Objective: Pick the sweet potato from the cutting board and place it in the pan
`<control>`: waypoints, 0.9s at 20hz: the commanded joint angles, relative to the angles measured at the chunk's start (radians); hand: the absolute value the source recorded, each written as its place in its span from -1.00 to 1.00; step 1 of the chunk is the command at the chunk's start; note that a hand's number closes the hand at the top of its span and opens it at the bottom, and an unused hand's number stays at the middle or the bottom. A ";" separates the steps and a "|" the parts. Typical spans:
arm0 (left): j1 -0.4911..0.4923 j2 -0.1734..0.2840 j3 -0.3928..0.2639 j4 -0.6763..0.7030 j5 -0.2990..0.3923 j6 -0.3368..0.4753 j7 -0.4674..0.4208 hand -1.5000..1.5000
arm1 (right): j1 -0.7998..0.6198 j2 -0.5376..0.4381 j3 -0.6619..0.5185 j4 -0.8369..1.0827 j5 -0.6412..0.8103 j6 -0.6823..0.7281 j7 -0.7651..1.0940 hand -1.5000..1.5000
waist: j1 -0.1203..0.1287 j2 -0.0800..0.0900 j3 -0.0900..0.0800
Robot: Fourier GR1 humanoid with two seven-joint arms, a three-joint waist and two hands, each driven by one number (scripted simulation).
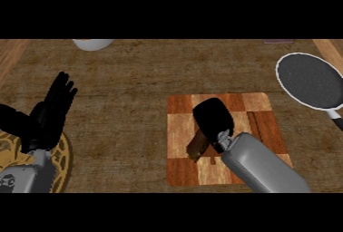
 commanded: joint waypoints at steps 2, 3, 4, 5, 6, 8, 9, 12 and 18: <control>0.019 0.001 0.022 -0.002 0.007 0.010 0.002 0.00 | 0.081 -0.097 -0.247 -0.173 -0.086 -0.222 -0.025 1.00 | -0.037 -0.004 0.004; 0.022 -0.010 -0.003 -0.034 -0.008 0.021 0.012 0.00 | 0.085 -0.139 -0.268 -0.214 -0.072 -0.254 -0.039 1.00 | -0.029 -0.005 0.003; 0.027 0.017 0.033 -0.018 0.025 -0.011 0.011 0.00 | 0.072 -0.186 -0.309 -0.243 -0.075 -0.253 -0.058 1.00 | -0.017 -0.002 0.002; 0.021 -0.012 -0.012 -0.024 -0.015 0.015 0.013 0.00 | 0.108 -0.198 -0.302 -0.268 -0.047 -0.311 -0.068 1.00 | -0.012 0.001 0.002; 0.065 0.001 0.025 0.002 0.013 -0.021 -0.047 0.00 | 0.101 -0.203 -0.318 -0.345 -0.054 -0.290 -0.049 1.00 | -0.009 -0.001 0.000; 0.024 -0.008 -0.003 -0.046 -0.008 0.014 0.026 0.00 | 0.152 -0.262 -0.366 -0.439 -0.054 -0.322 -0.069 1.00 | -0.013 -0.002 0.001; 0.029 0.005 0.013 -0.021 -0.003 -0.008 -0.011 0.00 | 0.141 -0.269 -0.399 -0.476 -0.065 -0.314 -0.064 1.00 | -0.007 0.001 0.000; 0.034 -0.008 -0.001 -0.049 -0.013 -0.001 0.010 0.00 | 0.206 -0.336 -0.506 -0.612 -0.133 -0.235 -0.074 1.00 | 0.005 0.004 0.000; 0.013 -0.062 -0.055 -0.044 -0.072 0.023 0.014 0.00 | 0.191 -0.307 -0.675 -0.505 -0.192 -0.252 -0.130 1.00 | 0.022 0.009 0.001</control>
